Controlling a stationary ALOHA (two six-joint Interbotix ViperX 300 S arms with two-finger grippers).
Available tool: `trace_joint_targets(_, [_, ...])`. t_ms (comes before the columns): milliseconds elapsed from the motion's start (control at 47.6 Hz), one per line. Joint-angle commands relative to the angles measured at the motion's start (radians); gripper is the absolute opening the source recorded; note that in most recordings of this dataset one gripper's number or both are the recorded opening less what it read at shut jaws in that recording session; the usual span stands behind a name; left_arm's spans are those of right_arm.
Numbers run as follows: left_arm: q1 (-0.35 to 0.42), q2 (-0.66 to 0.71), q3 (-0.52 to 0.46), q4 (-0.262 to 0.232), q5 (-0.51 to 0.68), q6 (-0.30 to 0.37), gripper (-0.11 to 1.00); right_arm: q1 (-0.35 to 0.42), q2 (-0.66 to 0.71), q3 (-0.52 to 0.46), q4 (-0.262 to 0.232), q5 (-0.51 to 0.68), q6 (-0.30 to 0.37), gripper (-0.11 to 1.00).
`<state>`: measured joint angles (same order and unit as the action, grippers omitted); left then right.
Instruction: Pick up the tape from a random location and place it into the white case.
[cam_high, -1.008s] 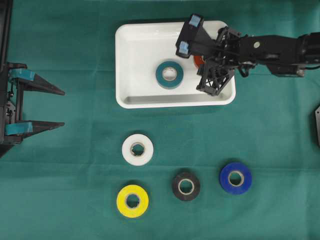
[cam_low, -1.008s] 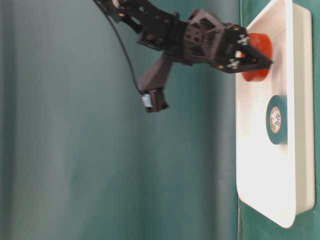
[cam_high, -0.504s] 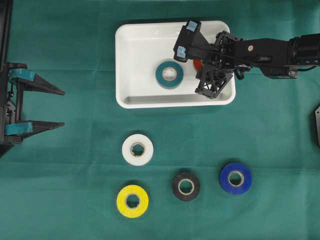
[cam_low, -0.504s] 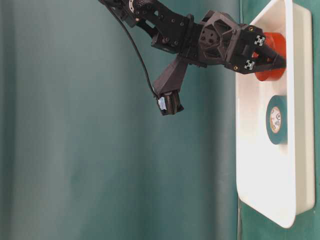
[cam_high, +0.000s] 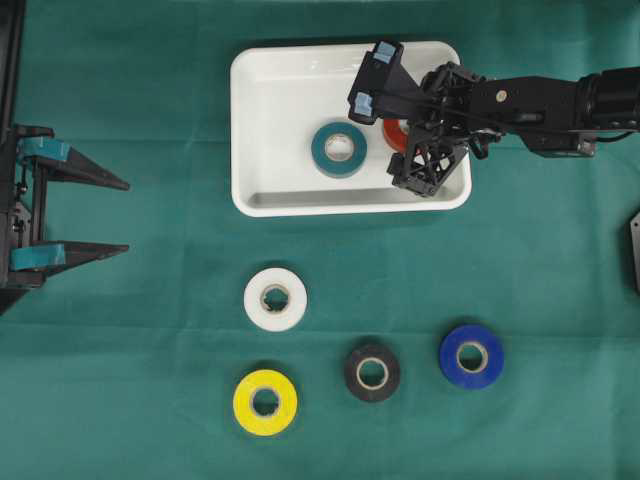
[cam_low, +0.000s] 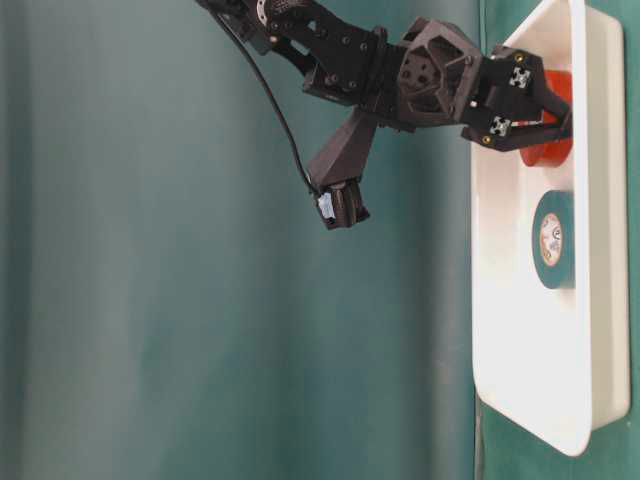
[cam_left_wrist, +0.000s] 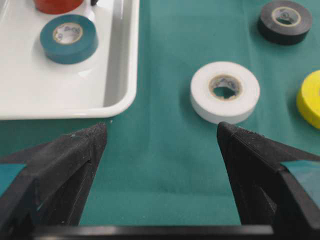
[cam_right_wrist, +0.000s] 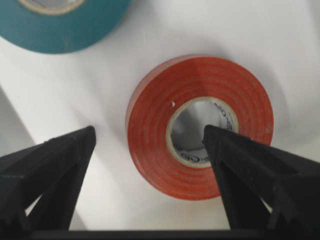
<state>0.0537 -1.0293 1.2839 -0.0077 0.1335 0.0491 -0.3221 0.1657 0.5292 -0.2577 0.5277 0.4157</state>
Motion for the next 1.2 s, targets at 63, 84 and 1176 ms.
trace_joint_targets(63, [0.003,0.008,-0.011,-0.002,-0.009,-0.002,0.9,-0.003,-0.083,-0.029,-0.003,0.035,0.0,0.91])
trace_joint_targets(84, [0.003,0.008,-0.011,-0.002,-0.009,-0.002,0.9,-0.003,-0.091,-0.032,-0.006,0.041,0.0,0.91])
trace_joint_targets(1176, [0.003,0.008,-0.011,-0.002,-0.005,-0.002,0.9,0.058,-0.393,-0.133,-0.069,0.311,-0.008,0.9])
